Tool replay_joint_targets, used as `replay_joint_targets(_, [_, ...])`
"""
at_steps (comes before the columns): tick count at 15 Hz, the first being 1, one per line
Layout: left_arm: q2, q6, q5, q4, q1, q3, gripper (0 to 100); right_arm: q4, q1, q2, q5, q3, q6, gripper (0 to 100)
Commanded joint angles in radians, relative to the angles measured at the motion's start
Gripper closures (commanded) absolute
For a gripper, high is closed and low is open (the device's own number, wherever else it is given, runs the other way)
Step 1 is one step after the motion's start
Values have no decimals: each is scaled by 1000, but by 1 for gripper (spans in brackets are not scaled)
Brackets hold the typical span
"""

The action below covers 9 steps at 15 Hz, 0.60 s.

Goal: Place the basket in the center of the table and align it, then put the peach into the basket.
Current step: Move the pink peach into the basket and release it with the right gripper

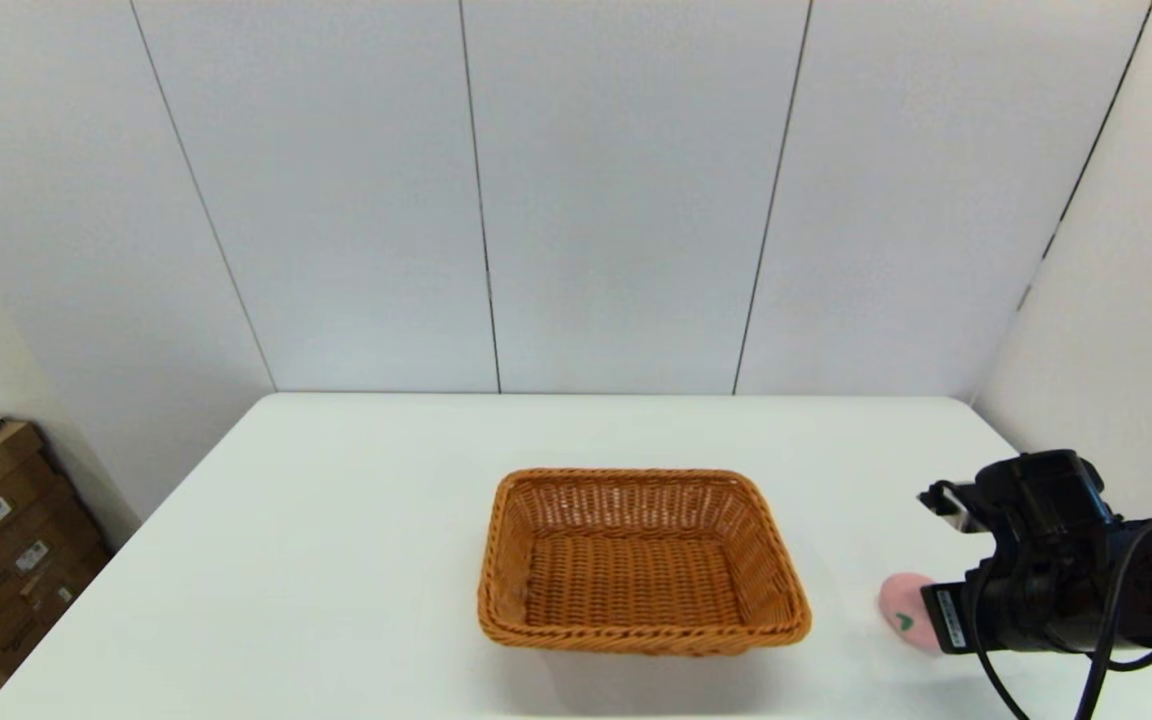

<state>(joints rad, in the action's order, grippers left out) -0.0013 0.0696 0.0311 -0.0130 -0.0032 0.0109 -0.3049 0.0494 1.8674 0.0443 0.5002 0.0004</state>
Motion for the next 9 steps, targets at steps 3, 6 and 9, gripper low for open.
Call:
replay_joint_targets(3, [1, -1, 1, -1, 0, 0, 0, -82, 17, -129, 0, 3, -2, 100])
replay_joint_targets(6, [1, -1, 1, -1, 0, -2, 0, -128, 30, -191, 0, 11, -2, 100])
replay_joint_targets(9, [1, -1, 0, -1, 0, 0, 0, -175, 130, -249, 2, 12, 4, 100])
